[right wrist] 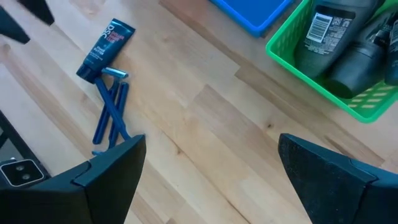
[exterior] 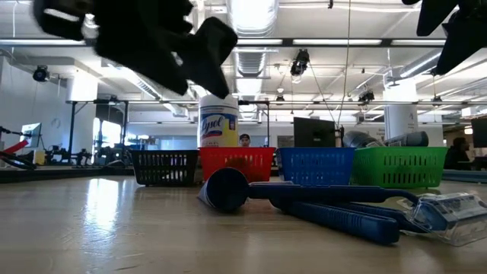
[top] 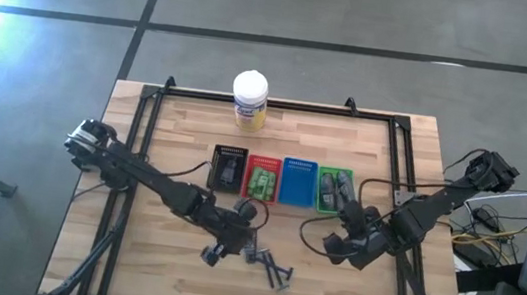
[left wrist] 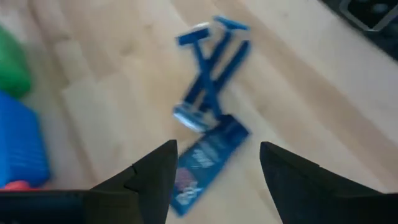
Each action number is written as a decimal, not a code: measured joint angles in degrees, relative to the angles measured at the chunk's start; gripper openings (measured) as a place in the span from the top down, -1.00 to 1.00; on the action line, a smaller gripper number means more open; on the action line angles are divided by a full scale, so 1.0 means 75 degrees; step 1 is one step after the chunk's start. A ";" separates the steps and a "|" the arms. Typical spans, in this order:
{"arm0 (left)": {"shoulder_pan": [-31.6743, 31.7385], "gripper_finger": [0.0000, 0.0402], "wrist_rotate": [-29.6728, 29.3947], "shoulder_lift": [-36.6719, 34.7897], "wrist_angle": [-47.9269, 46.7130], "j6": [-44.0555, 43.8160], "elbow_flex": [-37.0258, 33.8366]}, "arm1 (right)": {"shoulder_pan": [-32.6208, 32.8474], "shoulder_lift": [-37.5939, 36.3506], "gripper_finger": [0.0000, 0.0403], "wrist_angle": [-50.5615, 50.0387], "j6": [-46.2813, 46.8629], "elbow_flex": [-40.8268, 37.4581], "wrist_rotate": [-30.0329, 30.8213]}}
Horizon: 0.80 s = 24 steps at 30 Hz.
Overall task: Pick & Place Travel size toiletries
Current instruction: Put the blue shave cream into the black basket
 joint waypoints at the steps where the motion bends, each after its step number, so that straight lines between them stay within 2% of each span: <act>1: 0.0053 -0.17 -0.0066 0.0000 -0.0122 0.0039 0.0120 | -0.0001 0.0000 -0.81 0.0001 0.0001 0.0000 0.0000; 3: 0.0104 -0.16 -0.0330 -0.0057 -0.0669 0.0054 0.0473 | -0.0001 0.0000 -0.81 0.0000 0.0075 0.0000 -0.0003; 7: 0.0143 -0.16 -0.1426 -0.0269 -0.2032 0.0151 0.1401 | 0.0002 -0.0013 -0.81 -0.0009 0.0358 0.0000 -0.0009; 13: 0.0543 -0.15 -0.1378 -0.0347 -0.3929 0.1563 0.2635 | -0.0017 -0.0132 -0.81 -0.0013 0.0280 0.0001 0.0000; 21: 0.1510 -0.09 -0.1740 -0.0352 -0.5752 0.1760 0.3793 | -0.0085 -0.0227 -0.81 -0.0020 0.0254 0.0117 0.0817; 24: 0.1751 -0.06 -0.1083 -0.0356 -0.6173 0.2172 0.3615 | -0.0168 -0.0245 -0.81 -0.0025 0.0249 0.0125 0.0941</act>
